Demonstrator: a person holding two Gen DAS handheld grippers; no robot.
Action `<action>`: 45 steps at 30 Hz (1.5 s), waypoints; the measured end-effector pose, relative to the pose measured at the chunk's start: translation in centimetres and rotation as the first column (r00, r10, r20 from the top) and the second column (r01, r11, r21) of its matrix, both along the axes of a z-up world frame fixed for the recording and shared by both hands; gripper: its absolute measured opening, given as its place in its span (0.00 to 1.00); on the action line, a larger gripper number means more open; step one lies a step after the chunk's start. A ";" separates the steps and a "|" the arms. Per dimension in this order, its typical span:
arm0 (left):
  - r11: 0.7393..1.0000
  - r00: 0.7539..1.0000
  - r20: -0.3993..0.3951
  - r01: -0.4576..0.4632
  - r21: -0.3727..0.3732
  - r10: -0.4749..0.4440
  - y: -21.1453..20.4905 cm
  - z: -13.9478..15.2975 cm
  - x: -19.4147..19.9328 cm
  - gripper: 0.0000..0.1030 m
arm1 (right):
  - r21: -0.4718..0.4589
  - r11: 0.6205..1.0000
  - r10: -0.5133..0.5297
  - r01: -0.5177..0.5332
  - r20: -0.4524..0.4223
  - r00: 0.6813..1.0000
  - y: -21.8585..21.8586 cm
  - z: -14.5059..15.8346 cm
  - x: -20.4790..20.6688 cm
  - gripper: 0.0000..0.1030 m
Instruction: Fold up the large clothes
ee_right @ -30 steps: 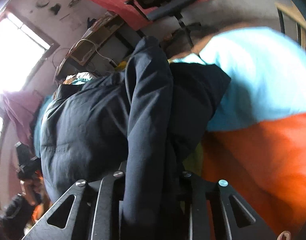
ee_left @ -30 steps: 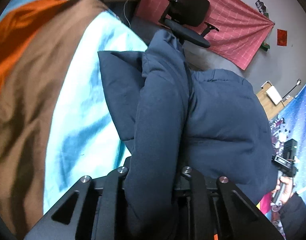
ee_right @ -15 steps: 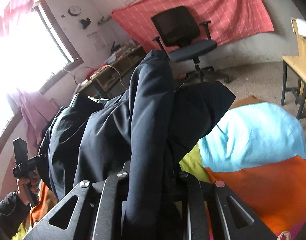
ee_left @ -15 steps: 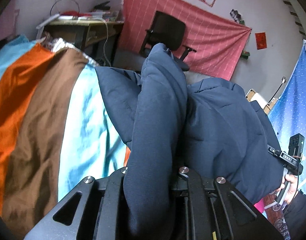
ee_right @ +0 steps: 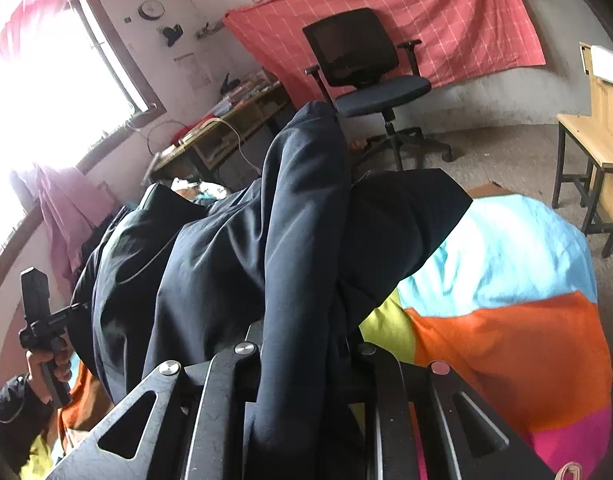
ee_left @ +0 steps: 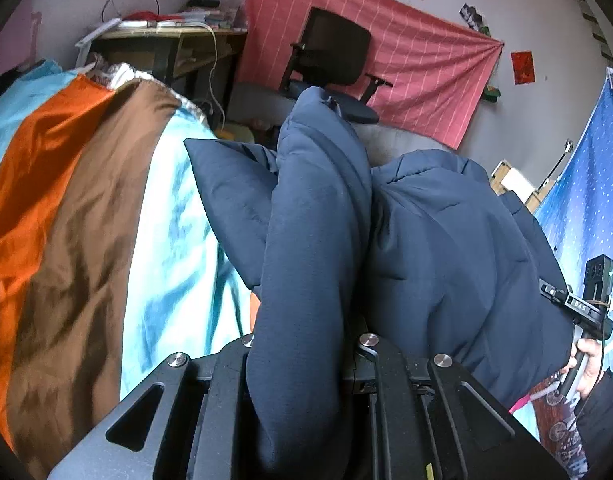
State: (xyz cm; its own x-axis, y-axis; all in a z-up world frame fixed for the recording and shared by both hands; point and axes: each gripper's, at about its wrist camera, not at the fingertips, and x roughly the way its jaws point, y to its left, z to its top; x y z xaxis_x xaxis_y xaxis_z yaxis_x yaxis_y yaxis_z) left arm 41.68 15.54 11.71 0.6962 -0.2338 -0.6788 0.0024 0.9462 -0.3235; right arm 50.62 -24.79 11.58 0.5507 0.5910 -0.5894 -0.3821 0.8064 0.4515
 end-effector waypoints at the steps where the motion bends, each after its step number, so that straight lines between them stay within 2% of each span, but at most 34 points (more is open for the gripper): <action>1: 1.000 1.000 -0.010 0.004 0.006 -0.004 -0.1 -0.5 0.1 0.12 | -0.007 1.000 0.001 -0.001 -0.006 1.000 0.0 -0.3 0.0 0.16; 5: 1.000 0.999 -0.047 0.012 0.027 -0.011 -0.3 -3.1 1.2 0.12 | -0.018 1.000 -0.009 0.008 -0.036 0.999 -0.2 -2.3 0.2 0.16; 7: 1.000 0.998 -0.070 0.006 0.012 -0.005 -0.3 -5.0 1.4 0.12 | -0.030 0.999 -0.019 0.018 -0.057 0.998 -0.2 -3.8 0.4 0.16; 10: 1.000 0.995 -0.098 -0.020 0.022 0.022 -0.4 -7.5 1.8 0.14 | -0.088 0.996 -0.043 0.034 -0.103 0.994 0.2 -6.2 1.2 0.17; 13: 0.999 0.994 -0.100 -0.035 -0.011 0.034 0.4 -8.3 2.1 0.18 | -0.099 0.993 -0.070 0.057 -0.126 0.990 -0.2 -7.8 1.5 0.20; 15: 0.999 0.993 -0.114 -0.043 -0.019 0.041 0.9 -8.6 2.3 0.22 | -0.121 0.991 -0.080 0.063 -0.140 0.987 -0.5 -8.4 1.6 0.26; 18: 0.999 0.989 -0.140 -0.053 -0.006 0.052 1.2 -8.8 2.7 0.31 | -0.196 0.978 -0.106 0.073 -0.161 0.981 -0.4 -9.3 2.1 0.32; 20: 0.998 0.982 -0.178 -0.067 0.005 0.067 1.1 -9.0 3.0 0.43 | -0.243 0.966 -0.130 0.089 -0.160 0.978 -0.4 -9.8 2.1 0.46; 22: 0.996 0.973 -0.214 -0.086 0.012 0.087 1.2 -9.4 3.2 0.51 | -0.267 0.958 -0.152 0.102 -0.171 0.973 -0.6 -10.1 2.2 0.54; 24: 0.993 0.968 -0.222 -0.114 0.032 0.118 1.4 -9.4 3.2 0.59 | -0.274 0.954 -0.173 0.123 -0.168 0.970 -1.1 -10.1 2.1 0.86; 25: 0.991 0.966 -0.220 -0.127 0.042 0.133 1.4 -9.2 3.2 0.64 | -0.269 0.953 -0.186 0.142 -0.146 0.972 -1.4 -9.7 1.9 0.89; 26: 0.986 0.965 -0.206 -0.153 0.072 0.165 1.5 -8.9 3.0 0.74 | -0.266 0.952 -0.189 0.149 -0.133 0.973 -1.6 -9.6 1.6 0.89; 28: 0.976 0.968 -0.150 -0.183 0.123 0.200 1.5 -7.8 2.6 0.79 | -0.267 0.952 -0.189 0.152 -0.121 0.974 -1.6 -8.9 1.5 0.89; 30: 0.969 0.970 -0.118 -0.194 0.156 0.213 1.2 -7.0 2.1 0.85 | -0.280 0.945 -0.202 0.167 -0.100 0.974 -1.4 -8.4 1.2 0.96; 32: 0.962 0.971 -0.084 -0.205 0.181 0.223 0.8 -6.2 1.6 0.95 | -0.278 0.945 -0.205 0.173 -0.088 0.975 -1.2 -8.1 0.6 0.99; 36: 0.947 0.974 0.018 -0.225 0.231 0.227 -0.9 -4.4 -0.3 0.98 | -0.275 0.939 -0.229 0.208 -0.044 0.972 -0.7 -7.1 -0.6 1.00; 40: 0.930 0.972 0.092 -0.233 0.284 0.216 -3.4 -2.7 -1.4 0.98 | -0.289 0.927 -0.239 0.241 0.042 0.970 0.6 -5.3 -2.8 1.00; 43: 0.924 0.969 0.139 -0.237 0.299 0.204 -4.9 -1.9 -2.6 0.98 | -0.299 0.922 -0.224 0.248 0.112 0.968 1.9 -4.1 -4.9 1.00; 45: 0.930 0.969 0.150 -0.232 0.286 0.196 -5.6 -1.5 -3.1 0.98 | -0.299 0.921 -0.212 0.250 0.154 0.965 2.8 -3.3 -6.3 1.00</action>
State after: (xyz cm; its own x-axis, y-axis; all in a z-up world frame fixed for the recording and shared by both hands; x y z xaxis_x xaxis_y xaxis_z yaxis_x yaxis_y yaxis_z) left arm 38.54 9.89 10.26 0.7858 0.1308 -0.6045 -0.1901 0.9811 -0.0349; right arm 44.34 -21.97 8.29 0.7253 0.2348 -0.6472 -0.2023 0.9712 0.1257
